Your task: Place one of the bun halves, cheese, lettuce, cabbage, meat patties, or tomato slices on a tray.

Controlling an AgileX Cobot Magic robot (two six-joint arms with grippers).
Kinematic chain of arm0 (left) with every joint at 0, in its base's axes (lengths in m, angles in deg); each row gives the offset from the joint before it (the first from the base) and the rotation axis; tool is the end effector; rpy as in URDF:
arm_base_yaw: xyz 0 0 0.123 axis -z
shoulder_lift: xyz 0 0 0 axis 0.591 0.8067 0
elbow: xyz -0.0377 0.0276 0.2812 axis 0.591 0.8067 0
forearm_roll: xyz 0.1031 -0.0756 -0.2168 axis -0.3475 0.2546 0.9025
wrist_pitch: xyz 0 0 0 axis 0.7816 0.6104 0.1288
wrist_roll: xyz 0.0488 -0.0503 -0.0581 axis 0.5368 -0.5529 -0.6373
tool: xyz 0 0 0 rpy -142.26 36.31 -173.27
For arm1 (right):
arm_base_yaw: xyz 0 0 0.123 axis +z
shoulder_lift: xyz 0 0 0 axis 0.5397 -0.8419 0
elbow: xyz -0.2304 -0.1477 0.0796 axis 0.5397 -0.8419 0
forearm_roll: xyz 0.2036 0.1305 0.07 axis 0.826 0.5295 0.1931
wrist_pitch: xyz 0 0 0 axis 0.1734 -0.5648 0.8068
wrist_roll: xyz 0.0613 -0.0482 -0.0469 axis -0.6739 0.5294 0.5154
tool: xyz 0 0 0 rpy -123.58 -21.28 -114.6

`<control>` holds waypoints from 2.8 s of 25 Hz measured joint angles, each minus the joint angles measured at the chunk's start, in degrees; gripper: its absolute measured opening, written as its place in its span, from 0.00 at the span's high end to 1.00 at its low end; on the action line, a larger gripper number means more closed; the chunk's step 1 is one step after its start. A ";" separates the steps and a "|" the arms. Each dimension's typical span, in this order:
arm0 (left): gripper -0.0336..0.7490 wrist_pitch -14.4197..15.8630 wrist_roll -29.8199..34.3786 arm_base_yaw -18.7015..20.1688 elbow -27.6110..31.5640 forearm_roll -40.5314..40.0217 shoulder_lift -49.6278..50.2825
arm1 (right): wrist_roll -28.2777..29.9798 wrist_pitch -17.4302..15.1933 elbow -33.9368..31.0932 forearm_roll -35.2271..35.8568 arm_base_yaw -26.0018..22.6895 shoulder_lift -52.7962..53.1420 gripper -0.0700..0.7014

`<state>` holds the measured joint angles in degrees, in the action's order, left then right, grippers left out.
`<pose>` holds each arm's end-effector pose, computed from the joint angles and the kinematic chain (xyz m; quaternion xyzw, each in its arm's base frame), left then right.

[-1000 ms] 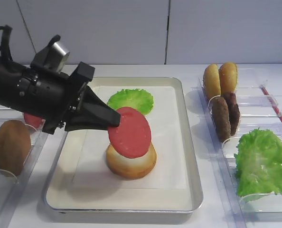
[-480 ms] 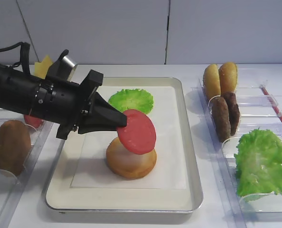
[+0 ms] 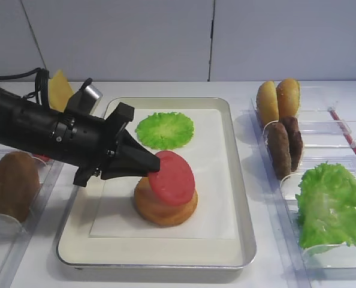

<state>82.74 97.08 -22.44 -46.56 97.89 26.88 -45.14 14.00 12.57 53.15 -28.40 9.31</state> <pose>0.2781 -0.1461 0.1902 0.0399 0.8593 -0.5051 0.0703 -0.0079 -0.0038 0.2631 -0.0282 0.8774 0.0006 0.4790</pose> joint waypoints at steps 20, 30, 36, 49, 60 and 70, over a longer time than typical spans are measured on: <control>0.88 -2.95 -0.37 0.00 0.00 -3.20 1.04 | 0.39 0.00 0.00 0.00 0.00 0.00 0.20; 0.67 -2.95 0.27 0.00 0.00 -5.67 1.04 | 0.00 0.00 0.00 0.00 0.00 0.00 0.20; 0.46 -2.59 1.44 0.00 -2.94 -8.20 1.04 | 0.39 0.00 0.00 0.00 0.00 0.00 0.20; 0.42 -0.24 -8.92 0.57 -13.43 -30.05 1.13 | 0.39 0.00 0.00 0.00 0.00 0.00 0.20; 0.42 2.45 -31.91 5.80 -26.53 -69.18 -2.29 | 0.39 0.00 0.00 0.00 0.00 0.00 0.20; 0.42 2.25 -39.10 8.02 -27.38 -82.52 -13.70 | 0.39 0.00 0.00 0.00 0.00 0.00 0.20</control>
<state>84.98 57.98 -14.42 -73.95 15.37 13.17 -44.75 14.00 12.57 53.15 -28.40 9.31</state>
